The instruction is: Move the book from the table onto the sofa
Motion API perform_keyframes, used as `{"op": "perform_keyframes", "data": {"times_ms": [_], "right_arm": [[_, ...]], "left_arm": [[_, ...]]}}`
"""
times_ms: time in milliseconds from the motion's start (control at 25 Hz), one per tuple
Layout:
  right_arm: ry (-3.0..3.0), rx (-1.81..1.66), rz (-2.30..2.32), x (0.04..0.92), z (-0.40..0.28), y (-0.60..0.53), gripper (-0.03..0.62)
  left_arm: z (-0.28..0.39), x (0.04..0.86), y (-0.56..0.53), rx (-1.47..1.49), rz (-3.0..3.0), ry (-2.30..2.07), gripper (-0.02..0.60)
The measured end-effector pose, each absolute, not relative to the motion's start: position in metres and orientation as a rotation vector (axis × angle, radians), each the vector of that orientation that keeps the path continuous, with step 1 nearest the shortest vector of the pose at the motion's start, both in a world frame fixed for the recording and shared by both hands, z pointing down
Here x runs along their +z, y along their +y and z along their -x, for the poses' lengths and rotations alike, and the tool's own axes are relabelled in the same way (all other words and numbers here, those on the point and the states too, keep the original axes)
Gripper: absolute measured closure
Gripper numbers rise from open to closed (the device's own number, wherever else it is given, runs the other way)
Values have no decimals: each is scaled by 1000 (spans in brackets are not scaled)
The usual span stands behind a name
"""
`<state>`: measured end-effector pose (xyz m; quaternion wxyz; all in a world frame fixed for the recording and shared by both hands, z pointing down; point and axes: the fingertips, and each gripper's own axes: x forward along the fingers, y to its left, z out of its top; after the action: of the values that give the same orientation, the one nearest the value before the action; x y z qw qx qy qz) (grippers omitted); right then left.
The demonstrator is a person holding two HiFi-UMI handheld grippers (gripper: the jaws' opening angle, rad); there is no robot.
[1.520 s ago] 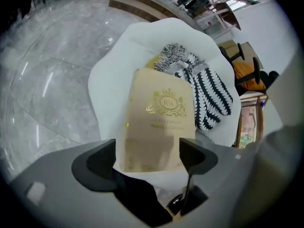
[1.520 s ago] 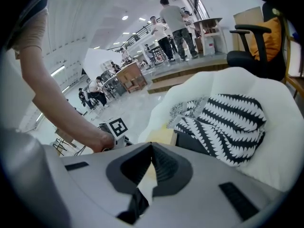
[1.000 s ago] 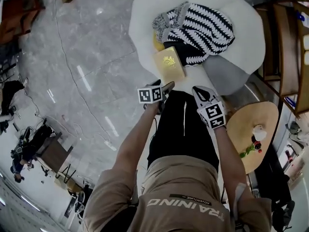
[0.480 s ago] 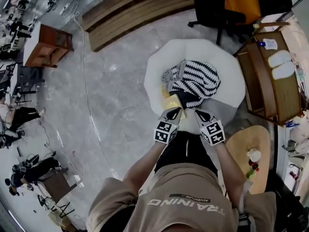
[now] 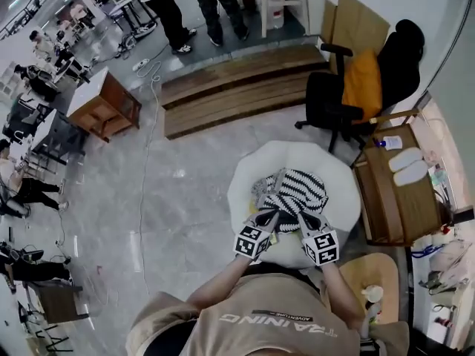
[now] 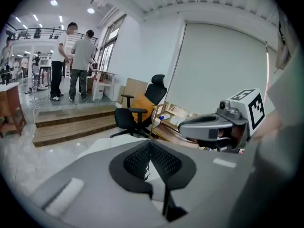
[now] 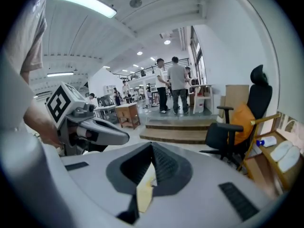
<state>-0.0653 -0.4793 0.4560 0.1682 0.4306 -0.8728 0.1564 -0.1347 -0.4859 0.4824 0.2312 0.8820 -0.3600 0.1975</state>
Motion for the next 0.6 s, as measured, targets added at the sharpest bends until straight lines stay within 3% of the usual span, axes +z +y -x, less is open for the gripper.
{"op": "perform_keyframes", "data": {"times_ms": [600], "right_arm": [[-2592, 193, -1535, 333, 34, -511, 589]], "left_arm": [[148, 368, -544, 351, -2571, -1221, 574]]}}
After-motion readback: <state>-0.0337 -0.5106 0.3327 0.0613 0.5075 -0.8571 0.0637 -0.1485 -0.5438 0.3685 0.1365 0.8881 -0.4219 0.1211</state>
